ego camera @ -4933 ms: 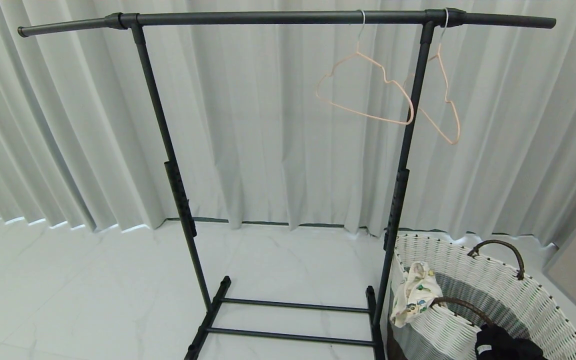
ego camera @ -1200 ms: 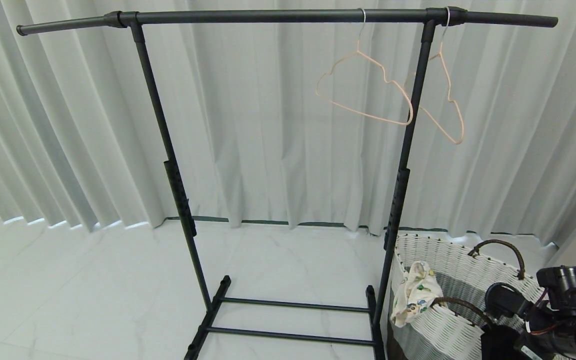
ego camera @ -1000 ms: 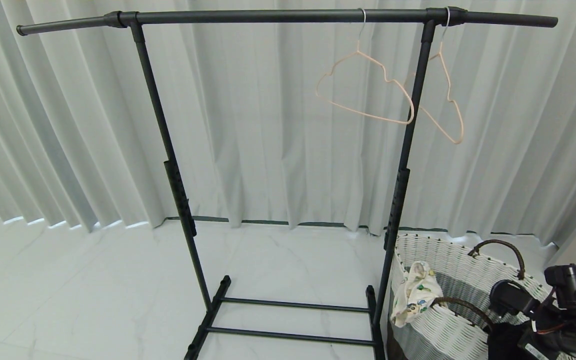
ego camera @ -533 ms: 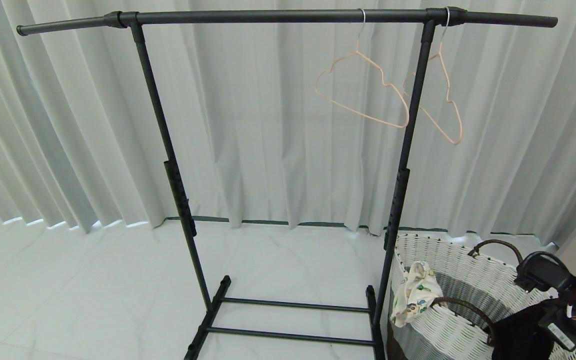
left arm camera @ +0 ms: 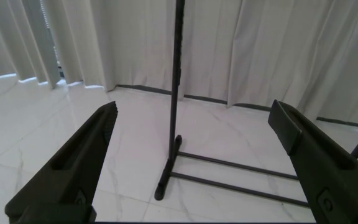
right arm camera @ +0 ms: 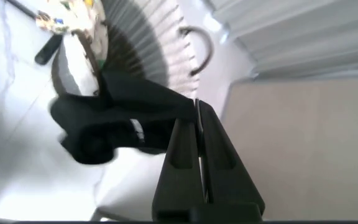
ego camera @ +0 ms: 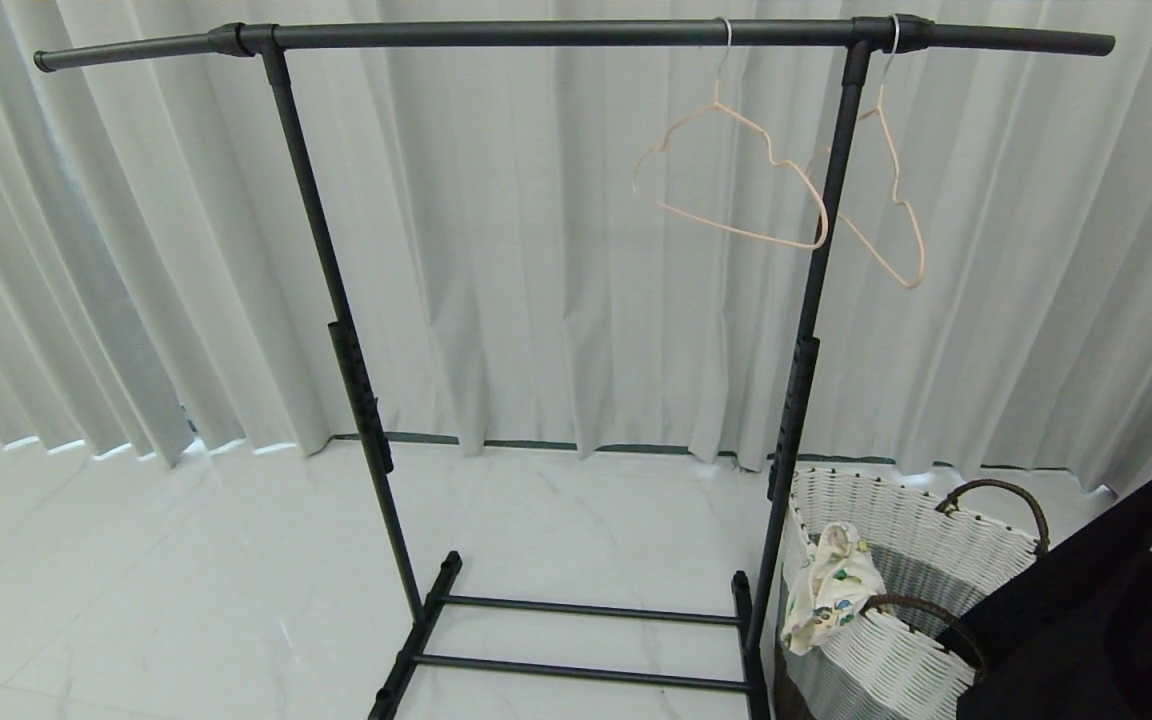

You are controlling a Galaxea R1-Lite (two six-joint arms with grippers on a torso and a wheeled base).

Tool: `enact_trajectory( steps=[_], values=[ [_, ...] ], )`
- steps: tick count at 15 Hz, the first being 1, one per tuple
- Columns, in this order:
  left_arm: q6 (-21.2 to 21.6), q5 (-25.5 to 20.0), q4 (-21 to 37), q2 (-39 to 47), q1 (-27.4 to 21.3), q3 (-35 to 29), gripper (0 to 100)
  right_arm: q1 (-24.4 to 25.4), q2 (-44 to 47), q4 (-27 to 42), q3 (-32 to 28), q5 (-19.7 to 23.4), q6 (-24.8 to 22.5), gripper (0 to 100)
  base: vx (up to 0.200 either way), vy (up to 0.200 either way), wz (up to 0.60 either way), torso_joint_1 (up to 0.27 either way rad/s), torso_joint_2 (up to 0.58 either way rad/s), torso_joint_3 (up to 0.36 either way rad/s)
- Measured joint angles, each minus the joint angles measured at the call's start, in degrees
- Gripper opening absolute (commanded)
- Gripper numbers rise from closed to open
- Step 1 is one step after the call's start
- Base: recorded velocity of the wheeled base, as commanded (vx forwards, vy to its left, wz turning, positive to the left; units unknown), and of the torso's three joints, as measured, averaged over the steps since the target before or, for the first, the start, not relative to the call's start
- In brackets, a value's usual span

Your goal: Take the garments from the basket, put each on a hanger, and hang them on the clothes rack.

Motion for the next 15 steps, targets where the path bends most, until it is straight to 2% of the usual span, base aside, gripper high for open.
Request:
enact_trajectory(
  steps=[2, 5, 8, 11, 15],
  values=[
    [0.2, 0.0, 0.0, 0.0, 0.0, 0.0, 100, 2.8, -1.9, 6.8, -7.5, -2.9, 0.1, 0, 0.0, 0.0, 0.0, 0.0, 0.0, 0.0],
    [0.3, 0.0, 0.0, 0.0, 0.0, 0.0, 100, 5.1, -3.2, 11.7, -13.7, -4.1, 0.2, 0, -0.2, 0.0, 0.0, 0.005, 0.0, 0.002],
    [0.5, 0.0, 0.0, 0.0, 0.0, 0.0, 100, 9.3, -2.5, 12.0, -14.9, -4.0, 1.8, 0, -0.2, 0.0, 0.0, -0.001, 0.0, 0.007],
    [0.5, 0.0, 0.0, 0.0, 0.0, 0.0, 100, 18.7, -0.7, 11.8, -15.2, -3.9, 7.2, 0, -0.2, 0.0, 0.0, -0.001, 0.0, 0.005],
    [0.4, 0.0, 0.0, 0.0, 0.0, 0.0, 100, 29.8, 4.7, 8.7, -15.8, -3.3, 12.8, 0, 0.0, 0.0, 0.0, 0.0, 0.0, 0.0]
  ],
)
